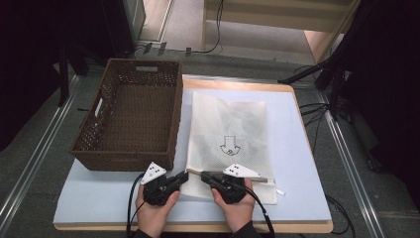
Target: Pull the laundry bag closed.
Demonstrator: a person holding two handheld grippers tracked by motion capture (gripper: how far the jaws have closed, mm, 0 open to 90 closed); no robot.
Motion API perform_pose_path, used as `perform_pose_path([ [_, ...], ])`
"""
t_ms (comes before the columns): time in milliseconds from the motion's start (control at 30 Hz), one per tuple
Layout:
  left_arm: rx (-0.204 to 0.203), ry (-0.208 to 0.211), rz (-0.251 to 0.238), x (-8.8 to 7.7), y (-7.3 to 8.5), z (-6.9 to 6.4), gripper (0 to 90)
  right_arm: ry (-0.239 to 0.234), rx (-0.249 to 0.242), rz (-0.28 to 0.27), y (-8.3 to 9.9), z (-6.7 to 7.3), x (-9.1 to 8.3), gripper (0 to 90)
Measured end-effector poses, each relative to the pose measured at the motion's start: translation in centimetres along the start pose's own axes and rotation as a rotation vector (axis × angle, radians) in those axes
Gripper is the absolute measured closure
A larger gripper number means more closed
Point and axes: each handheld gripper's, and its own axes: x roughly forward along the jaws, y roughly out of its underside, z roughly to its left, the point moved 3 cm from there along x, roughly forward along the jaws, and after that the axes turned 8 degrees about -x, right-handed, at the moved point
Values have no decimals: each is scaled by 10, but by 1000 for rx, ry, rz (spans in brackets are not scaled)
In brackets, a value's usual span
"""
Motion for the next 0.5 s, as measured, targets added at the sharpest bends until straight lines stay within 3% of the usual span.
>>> perform_pose_path([
  [200,4,-6,-10,1,1,-3,866,10,1,-10,4,-13,-14,883],
  [400,32,-12,-13,1,1,-6,865,11,-35,-15,3,-12,-19,883],
  [500,38,-41,-17,1,1,-6,864,13,-31,-15,3,-13,-22,882],
])
